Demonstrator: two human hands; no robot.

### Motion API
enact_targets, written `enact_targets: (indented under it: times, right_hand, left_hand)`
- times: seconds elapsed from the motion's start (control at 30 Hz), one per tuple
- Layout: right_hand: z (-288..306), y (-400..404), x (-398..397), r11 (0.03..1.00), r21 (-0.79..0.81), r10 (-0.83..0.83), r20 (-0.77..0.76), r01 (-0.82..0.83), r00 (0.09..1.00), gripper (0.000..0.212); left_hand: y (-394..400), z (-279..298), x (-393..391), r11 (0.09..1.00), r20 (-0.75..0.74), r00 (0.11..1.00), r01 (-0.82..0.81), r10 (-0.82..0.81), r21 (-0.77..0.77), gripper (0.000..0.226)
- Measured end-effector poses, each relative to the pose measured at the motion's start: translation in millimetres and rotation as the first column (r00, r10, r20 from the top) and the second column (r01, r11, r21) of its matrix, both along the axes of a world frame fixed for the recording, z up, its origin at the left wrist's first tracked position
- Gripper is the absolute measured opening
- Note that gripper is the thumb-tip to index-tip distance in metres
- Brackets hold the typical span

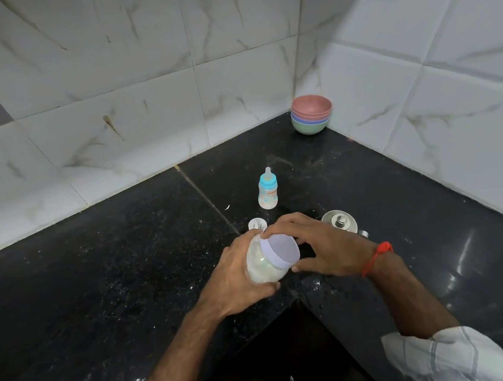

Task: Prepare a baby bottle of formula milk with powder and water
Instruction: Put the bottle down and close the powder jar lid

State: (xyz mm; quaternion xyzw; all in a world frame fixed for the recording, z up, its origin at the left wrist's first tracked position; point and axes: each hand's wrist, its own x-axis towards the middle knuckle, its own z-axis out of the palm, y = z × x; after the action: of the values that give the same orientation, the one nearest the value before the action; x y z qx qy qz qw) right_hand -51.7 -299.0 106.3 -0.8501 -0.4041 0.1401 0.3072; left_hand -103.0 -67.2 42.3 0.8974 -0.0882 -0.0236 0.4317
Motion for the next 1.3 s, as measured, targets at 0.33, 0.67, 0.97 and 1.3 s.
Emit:
enact_targets:
  times: [0.33,0.67,0.97,1.3]
  right_hand:
    - [-9,21,-11,0.710,-0.257,-0.551,0.376,0.655,0.745,0.095]
    - [-20,2,-5,0.955,-0.072,-0.279,0.119,0.289,0.953,0.068]
    - [-17,1,-1,0.989,0.012,-0.145,0.269,0.148,0.952,0.072]
    - [-14,20,-18,0.968,0.096,-0.252,0.416,0.233,0.874,0.061]
  left_hand:
    - [-8,-2,-7,0.999,0.002,0.999,0.043,-0.043,0.010,0.101]
    - [-3,4,-1,0.999,0.014,0.999,0.046,-0.046,-0.002,0.098]
    - [2,15,3,0.993,-0.009,0.994,0.105,-0.106,-0.050,0.101]
    - [4,29,-3,0.973,-0.081,0.975,0.195,-0.206,-0.126,0.091]
